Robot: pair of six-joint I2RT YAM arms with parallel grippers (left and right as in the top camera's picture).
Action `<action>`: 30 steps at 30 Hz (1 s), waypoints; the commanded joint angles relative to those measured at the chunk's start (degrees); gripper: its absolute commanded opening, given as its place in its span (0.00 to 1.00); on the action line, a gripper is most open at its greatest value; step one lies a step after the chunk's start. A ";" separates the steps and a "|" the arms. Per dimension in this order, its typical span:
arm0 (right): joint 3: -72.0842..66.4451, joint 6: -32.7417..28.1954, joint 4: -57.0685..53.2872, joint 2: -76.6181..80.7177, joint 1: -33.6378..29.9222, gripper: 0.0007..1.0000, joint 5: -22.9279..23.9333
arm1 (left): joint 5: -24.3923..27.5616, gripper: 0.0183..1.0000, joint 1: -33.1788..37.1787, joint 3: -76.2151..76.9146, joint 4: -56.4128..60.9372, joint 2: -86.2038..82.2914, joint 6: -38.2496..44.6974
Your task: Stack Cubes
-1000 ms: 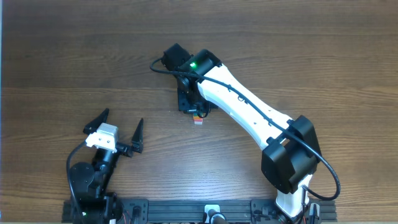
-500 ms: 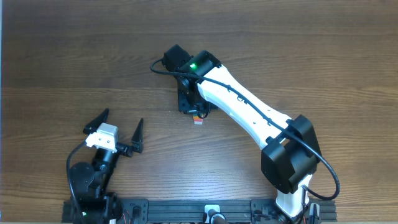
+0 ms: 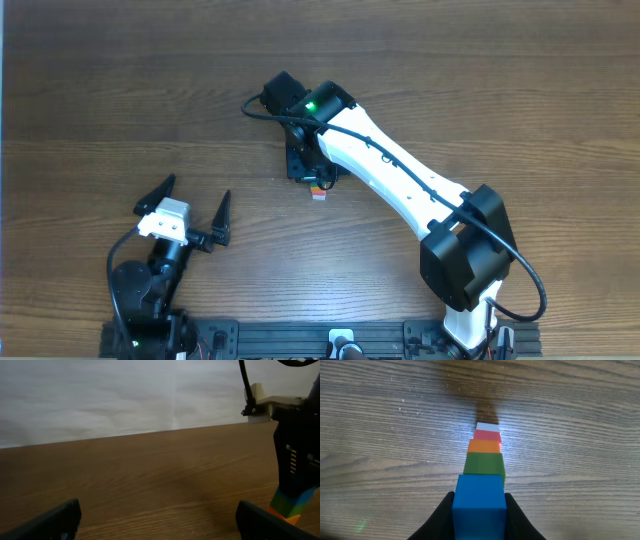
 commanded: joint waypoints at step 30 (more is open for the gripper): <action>-0.66 -0.20 1.46 -1.77 -0.74 0.99 2.03 | 0.57 1.00 0.35 -0.39 0.15 -0.31 0.76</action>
